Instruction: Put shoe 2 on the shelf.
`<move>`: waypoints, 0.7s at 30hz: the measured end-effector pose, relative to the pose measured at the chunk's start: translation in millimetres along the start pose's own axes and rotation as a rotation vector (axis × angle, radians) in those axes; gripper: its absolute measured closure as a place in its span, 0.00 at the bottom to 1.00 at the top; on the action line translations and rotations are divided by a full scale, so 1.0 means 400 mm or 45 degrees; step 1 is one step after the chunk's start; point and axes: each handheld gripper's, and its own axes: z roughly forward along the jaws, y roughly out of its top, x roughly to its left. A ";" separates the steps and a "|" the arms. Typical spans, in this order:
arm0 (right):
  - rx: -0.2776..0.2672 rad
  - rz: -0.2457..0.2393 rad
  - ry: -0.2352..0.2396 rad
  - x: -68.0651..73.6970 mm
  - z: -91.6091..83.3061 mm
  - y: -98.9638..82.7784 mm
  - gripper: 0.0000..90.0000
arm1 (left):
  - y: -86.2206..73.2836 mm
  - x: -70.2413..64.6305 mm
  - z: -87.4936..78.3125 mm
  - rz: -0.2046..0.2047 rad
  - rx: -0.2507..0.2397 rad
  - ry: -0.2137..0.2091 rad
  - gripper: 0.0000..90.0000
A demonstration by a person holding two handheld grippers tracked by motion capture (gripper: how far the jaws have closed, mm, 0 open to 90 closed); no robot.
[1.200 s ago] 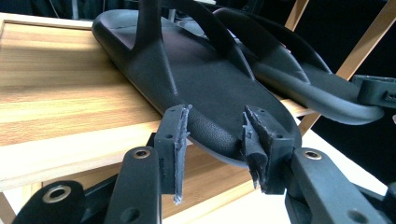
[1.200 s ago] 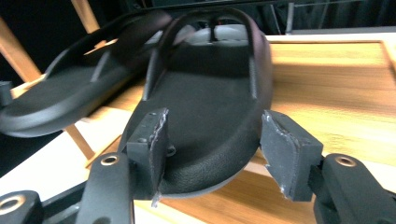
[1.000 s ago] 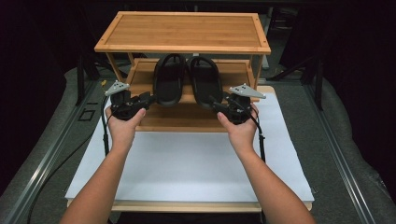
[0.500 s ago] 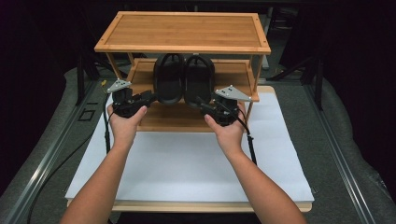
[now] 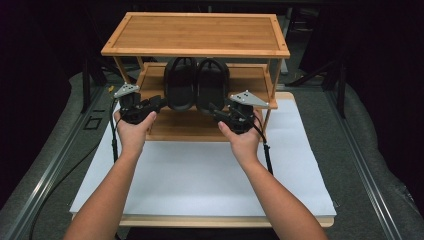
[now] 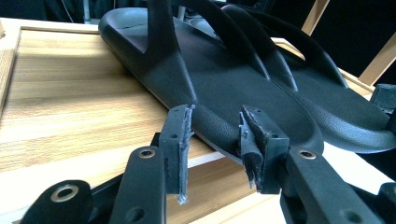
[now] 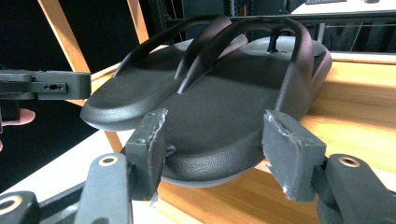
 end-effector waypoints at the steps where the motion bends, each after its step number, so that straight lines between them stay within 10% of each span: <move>1: -0.002 -0.005 -0.007 0.002 0.000 -0.001 0.46 | 0.000 0.001 0.001 -0.005 -0.002 -0.002 0.70; 21: -0.003 -0.005 -0.004 0.021 0.008 -0.001 0.44 | 0.019 0.010 -0.005 -0.004 -0.021 0.046 0.69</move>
